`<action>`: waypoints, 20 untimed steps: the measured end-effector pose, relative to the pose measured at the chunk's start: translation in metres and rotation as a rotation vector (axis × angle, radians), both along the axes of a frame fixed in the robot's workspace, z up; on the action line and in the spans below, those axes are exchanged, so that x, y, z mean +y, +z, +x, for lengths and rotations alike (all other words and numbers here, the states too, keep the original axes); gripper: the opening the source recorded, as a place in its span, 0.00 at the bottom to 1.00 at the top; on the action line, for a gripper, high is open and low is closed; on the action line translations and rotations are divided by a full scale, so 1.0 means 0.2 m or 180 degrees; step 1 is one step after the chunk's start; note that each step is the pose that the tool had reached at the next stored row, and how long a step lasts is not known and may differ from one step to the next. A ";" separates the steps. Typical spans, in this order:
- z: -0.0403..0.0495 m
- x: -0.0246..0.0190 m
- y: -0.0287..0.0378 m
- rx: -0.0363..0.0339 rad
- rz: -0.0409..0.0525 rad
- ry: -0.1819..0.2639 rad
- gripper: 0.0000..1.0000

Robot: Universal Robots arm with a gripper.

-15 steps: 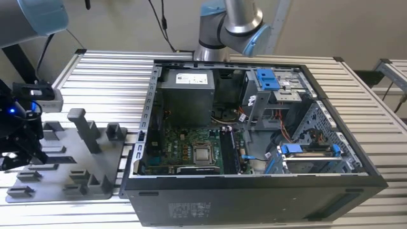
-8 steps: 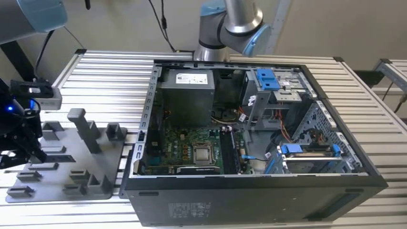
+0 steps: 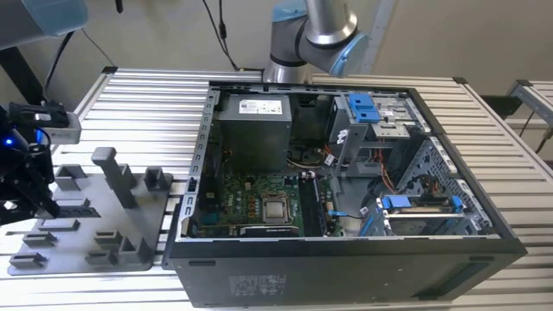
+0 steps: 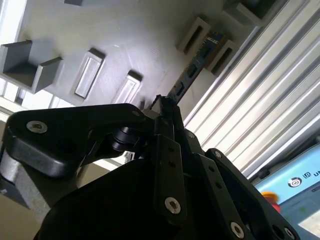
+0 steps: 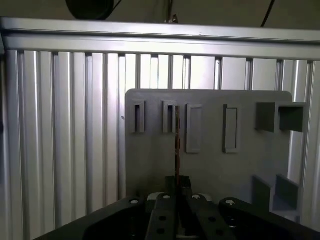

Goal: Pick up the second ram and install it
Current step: 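Pick up the second ram and move it above second insertion slot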

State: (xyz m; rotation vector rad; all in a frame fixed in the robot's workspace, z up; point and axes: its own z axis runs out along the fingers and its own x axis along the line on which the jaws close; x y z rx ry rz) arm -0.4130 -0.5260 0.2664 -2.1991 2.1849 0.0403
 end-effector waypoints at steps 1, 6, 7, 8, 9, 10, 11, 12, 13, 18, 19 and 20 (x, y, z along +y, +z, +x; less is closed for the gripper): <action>0.000 0.000 0.005 0.0000 0.0000 0.0000 0.14; 0.000 0.000 0.035 0.0000 0.0000 0.0000 0.14; 0.000 0.000 0.041 0.0000 0.0000 0.0000 0.14; 0.000 0.000 0.047 0.0000 0.0000 0.0000 0.14; -0.001 0.000 0.052 0.0000 0.0000 0.0000 0.14; -0.001 0.000 0.059 0.0000 0.0000 0.0000 0.14; -0.001 0.000 0.065 0.0000 0.0000 0.0000 0.14; -0.001 0.000 0.072 0.0000 0.0000 0.0000 0.14; -0.001 0.000 0.079 0.0000 0.0000 0.0000 0.14; -0.001 0.000 0.112 0.0000 0.0000 0.0000 0.14; -0.001 0.000 0.118 0.0000 0.0000 0.0000 0.14; -0.001 0.000 0.124 0.0000 0.0000 0.0000 0.14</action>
